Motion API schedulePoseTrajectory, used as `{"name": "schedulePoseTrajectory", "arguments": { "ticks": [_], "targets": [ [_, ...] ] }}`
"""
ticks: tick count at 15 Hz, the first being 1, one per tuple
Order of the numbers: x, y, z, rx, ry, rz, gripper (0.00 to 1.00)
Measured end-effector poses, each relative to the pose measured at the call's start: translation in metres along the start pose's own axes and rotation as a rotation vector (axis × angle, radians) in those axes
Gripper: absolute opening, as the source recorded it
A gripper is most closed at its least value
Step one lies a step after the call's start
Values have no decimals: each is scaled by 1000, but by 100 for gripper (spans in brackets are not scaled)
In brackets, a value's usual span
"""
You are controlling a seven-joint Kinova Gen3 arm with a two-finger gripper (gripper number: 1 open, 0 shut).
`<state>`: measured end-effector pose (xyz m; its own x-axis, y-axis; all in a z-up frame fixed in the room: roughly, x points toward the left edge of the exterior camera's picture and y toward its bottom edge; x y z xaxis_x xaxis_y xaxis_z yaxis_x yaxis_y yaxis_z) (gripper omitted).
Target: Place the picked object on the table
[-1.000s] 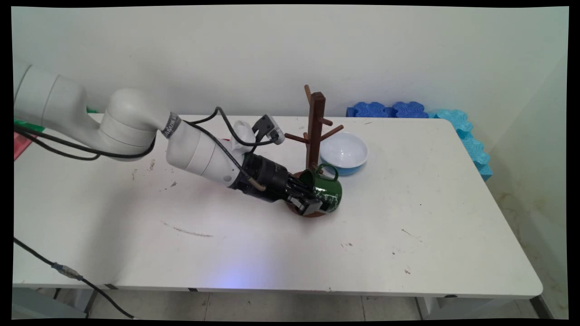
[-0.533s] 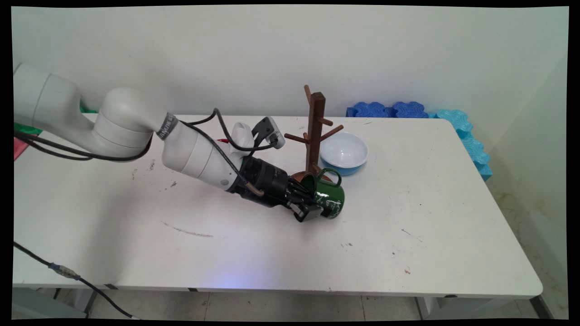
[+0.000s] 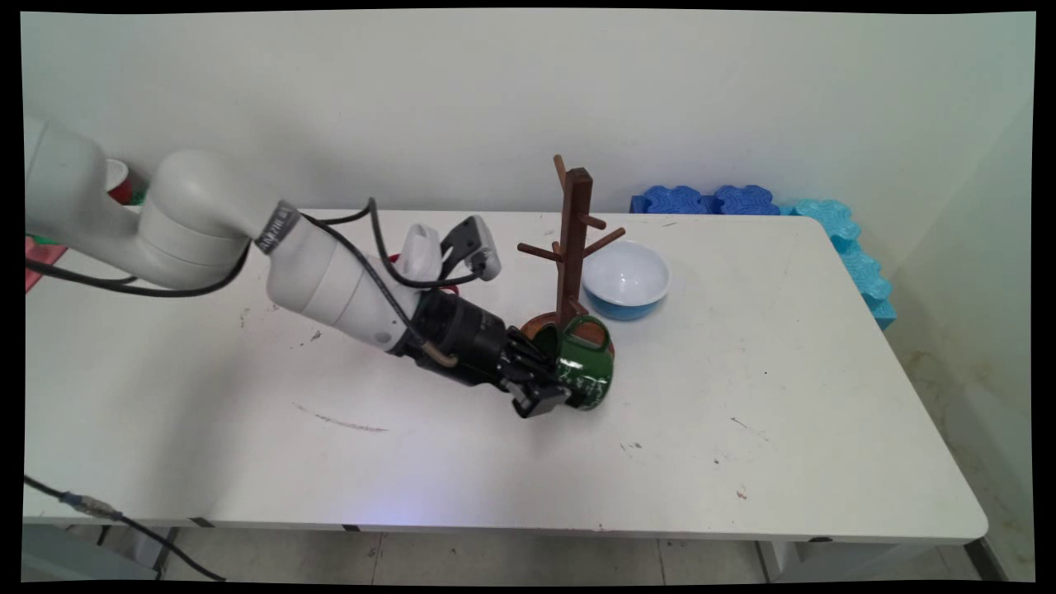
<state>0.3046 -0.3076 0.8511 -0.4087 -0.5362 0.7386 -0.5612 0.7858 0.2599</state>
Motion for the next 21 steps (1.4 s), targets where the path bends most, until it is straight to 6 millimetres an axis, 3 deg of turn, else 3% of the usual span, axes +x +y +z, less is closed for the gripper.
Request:
{"name": "schedulePoseTrajectory", "arguments": {
  "ticks": [12,21],
  "targets": [
    [-20,-27,-72,64,-108,136,0],
    [-25,-59,-108,75,-215,314,0]
  ]
}}
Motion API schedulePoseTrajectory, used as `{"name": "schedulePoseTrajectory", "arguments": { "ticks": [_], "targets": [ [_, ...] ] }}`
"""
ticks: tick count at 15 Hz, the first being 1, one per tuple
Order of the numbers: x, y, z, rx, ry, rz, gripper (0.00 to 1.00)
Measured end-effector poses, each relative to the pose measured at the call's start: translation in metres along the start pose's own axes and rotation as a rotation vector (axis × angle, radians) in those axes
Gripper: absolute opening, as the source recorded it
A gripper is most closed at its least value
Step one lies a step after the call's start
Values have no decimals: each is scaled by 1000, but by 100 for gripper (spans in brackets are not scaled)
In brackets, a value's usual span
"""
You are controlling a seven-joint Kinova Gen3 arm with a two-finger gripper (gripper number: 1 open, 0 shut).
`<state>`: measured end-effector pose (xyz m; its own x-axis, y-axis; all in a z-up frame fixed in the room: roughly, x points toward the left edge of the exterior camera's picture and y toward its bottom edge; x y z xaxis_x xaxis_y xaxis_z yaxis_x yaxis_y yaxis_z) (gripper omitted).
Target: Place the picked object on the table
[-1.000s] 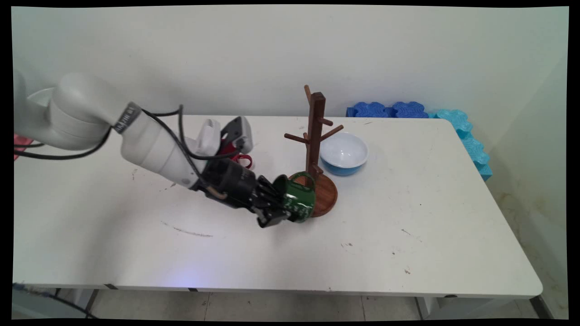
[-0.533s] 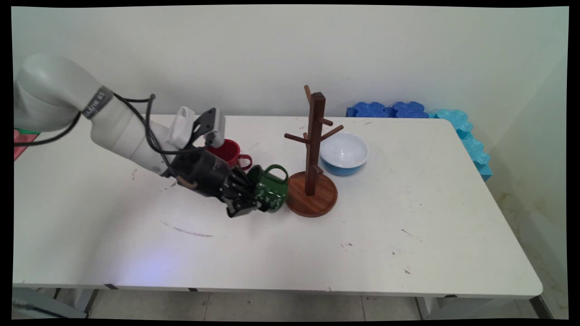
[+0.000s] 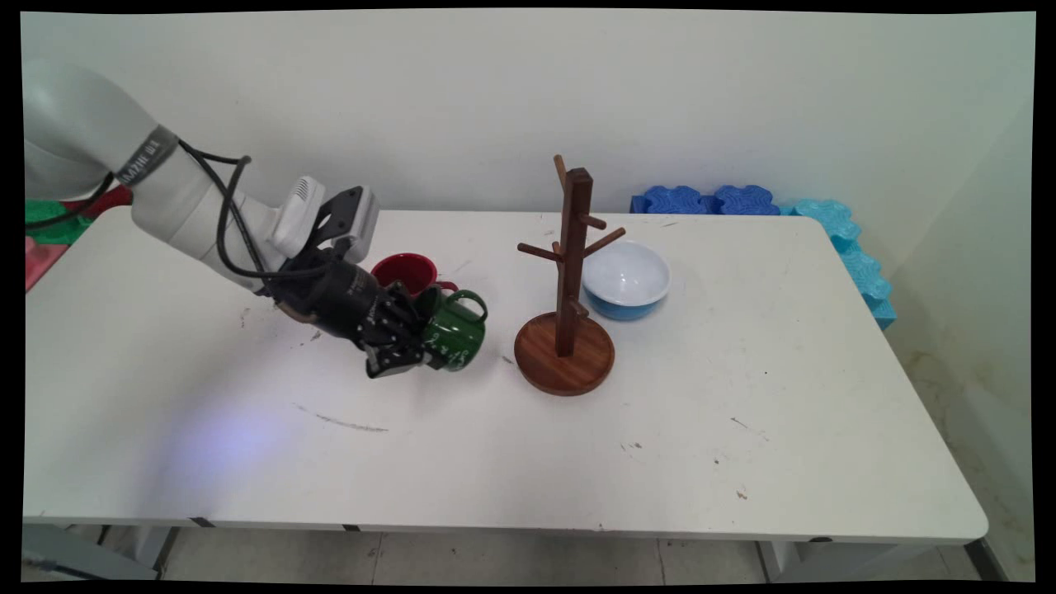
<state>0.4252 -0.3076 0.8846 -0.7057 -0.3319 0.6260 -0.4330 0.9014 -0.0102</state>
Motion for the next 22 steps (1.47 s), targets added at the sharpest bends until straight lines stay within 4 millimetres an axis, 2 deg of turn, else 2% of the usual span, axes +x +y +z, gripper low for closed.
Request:
{"name": "schedulePoseTrajectory", "arguments": {
  "ticks": [13,22],
  "targets": [
    [-30,-7,-7,-25,-180,236,0],
    [-47,-12,-4,-27,-276,302,0]
  ]
}}
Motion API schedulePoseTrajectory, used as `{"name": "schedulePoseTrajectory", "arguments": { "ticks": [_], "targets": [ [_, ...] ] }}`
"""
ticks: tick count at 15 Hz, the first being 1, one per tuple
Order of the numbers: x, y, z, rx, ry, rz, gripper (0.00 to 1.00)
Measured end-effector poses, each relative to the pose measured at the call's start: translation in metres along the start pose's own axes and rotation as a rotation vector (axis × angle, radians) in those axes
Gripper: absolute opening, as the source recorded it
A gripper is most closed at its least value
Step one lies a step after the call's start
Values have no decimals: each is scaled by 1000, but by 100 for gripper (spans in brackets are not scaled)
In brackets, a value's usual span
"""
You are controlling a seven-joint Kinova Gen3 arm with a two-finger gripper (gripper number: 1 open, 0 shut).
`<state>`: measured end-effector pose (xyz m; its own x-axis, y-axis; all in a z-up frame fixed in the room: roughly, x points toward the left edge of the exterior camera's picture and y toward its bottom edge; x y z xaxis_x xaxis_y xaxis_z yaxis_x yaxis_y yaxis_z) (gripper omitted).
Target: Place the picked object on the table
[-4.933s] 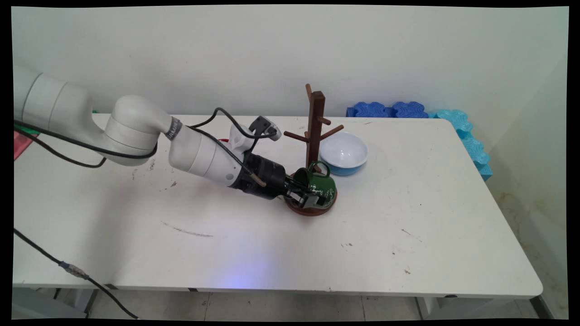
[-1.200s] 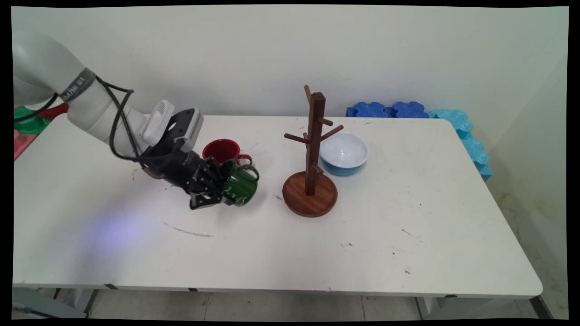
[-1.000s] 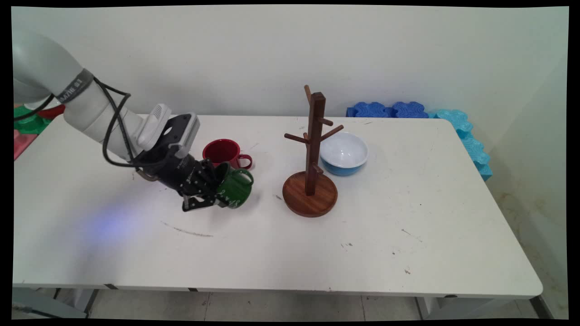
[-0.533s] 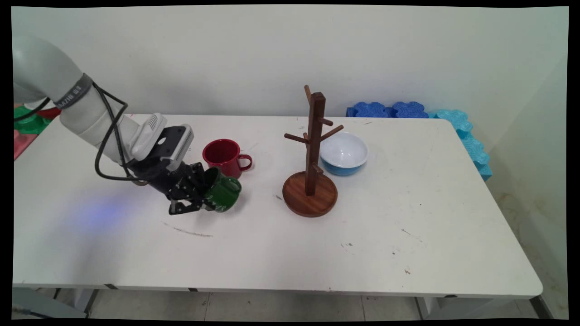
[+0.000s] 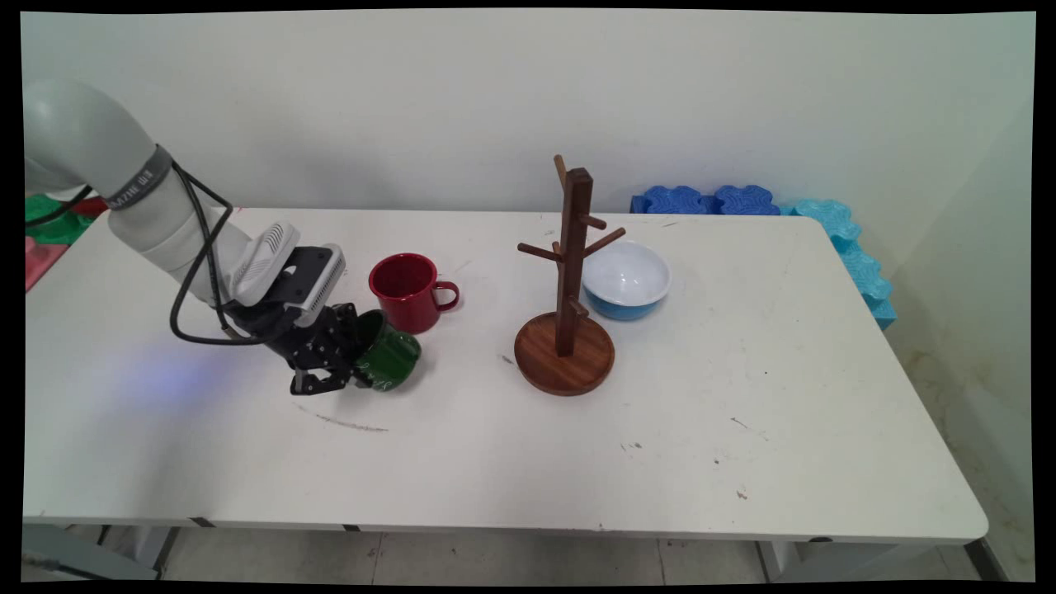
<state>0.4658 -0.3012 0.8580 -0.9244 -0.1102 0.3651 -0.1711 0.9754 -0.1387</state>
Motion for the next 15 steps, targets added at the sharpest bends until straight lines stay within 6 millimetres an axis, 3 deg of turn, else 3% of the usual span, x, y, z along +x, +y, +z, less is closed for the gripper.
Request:
{"name": "schedulePoseTrajectory", "arguments": {
  "ticks": [6,7,15],
  "targets": [
    [-3,-2,8,-1,-31,22,0],
    [-3,-2,9,0,-34,25,100],
    [-5,-4,14,2,-42,36,100]
  ]
}}
